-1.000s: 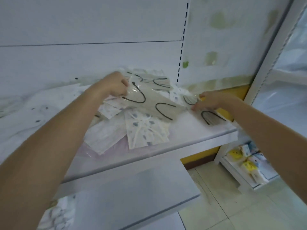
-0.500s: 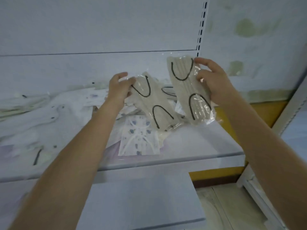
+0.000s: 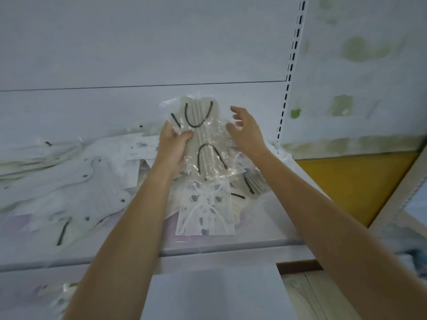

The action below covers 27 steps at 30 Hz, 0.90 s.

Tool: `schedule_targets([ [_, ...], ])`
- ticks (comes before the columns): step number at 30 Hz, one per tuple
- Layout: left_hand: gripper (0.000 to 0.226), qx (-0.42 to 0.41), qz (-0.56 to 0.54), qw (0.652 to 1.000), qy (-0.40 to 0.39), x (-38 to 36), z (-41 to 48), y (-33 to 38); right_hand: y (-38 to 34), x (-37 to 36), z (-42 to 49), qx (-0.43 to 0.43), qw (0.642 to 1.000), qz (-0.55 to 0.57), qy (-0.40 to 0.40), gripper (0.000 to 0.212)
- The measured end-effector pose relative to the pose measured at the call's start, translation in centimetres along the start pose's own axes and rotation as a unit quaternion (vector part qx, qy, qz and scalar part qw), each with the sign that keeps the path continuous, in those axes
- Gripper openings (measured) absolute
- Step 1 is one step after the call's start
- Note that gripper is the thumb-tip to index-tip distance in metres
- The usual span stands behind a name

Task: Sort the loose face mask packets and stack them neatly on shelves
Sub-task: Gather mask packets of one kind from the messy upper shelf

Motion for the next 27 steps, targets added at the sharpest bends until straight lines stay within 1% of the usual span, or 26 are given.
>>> schedule_targets([
  [1, 0.033, -0.002, 0.011, 1.000, 0.026, 0.9, 0.3, -0.1, 0.7, 0.4, 0.3, 0.018, 0.997, -0.078, -0.001, 0.050],
  [2, 0.033, 0.000, 0.026, 0.999, 0.047, 1.6, 0.6, -0.2, 1.8, 0.6, 0.5, 0.018, 0.988, -0.154, -0.013, 0.052],
  [3, 0.036, 0.003, 0.043, 0.997, 0.062, 2.2, 0.8, -0.3, 3.1, 0.7, 0.7, -0.002, 0.977, -0.209, -0.041, 0.054],
  [5, 0.059, 0.008, 0.064, 0.994, 0.090, 2.9, 1.0, -0.5, 5.3, 0.5, 0.6, -0.058, 0.959, -0.252, -0.112, 0.056],
  [6, 0.067, 0.003, 0.065, 0.992, 0.105, 3.1, 1.0, -0.6, 5.7, 0.3, 0.4, -0.071, 0.953, -0.263, -0.132, 0.056],
  [7, 0.072, -0.007, 0.065, 0.990, 0.122, 3.2, 1.0, -0.7, 5.8, 0.4, 0.4, -0.072, 0.951, -0.269, -0.134, 0.054],
  [10, 0.079, -0.044, 0.087, 0.980, 0.172, 4.0, 0.6, -0.3, 5.2, 1.1, 0.6, -0.068, 0.967, -0.226, -0.101, 0.053],
  [12, 0.077, -0.062, 0.095, 0.976, 0.184, 4.3, 0.4, -0.2, 5.1, 1.3, 0.4, -0.057, 0.964, -0.242, -0.097, 0.058],
  [14, 0.066, -0.078, 0.122, 0.972, 0.187, 4.2, 0.4, -0.1, 5.3, 0.9, 0.1, -0.048, 0.950, -0.281, -0.128, 0.067],
  [16, 0.051, -0.085, 0.150, 0.964, 0.204, 4.2, 0.2, 0.0, 5.4, 0.5, -0.4, -0.056, 0.947, -0.276, -0.152, 0.072],
  [19, 0.039, -0.077, 0.144, 0.960, 0.228, 4.5, 0.1, -0.3, 5.0, 0.8, -0.5, -0.051, 0.970, -0.205, -0.117, 0.065],
  [23, 0.037, -0.085, 0.134, 0.956, 0.248, 4.9, -0.2, 0.0, 5.2, 1.6, -0.6, -0.078, 0.984, -0.142, -0.080, 0.051],
  [25, 0.038, -0.087, 0.137, 0.954, 0.251, 5.0, -0.3, 0.1, 5.4, 1.7, -0.6, -0.093, 0.988, -0.104, -0.069, 0.047],
  [27, 0.038, -0.088, 0.135, 0.954, 0.254, 5.2, -0.4, 0.1, 5.3, 2.2, -0.5, -0.100, 0.992, -0.066, -0.039, 0.044],
])
Point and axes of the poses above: each hand's wrist, its own z-axis towards the middle knuckle, its own x-axis out of the back of the hand, y = z × x, the point moved 7 cm from there along z, towards the middle knuckle, and after that the axes turned 3 degrees about y, right-handed, at the moved point
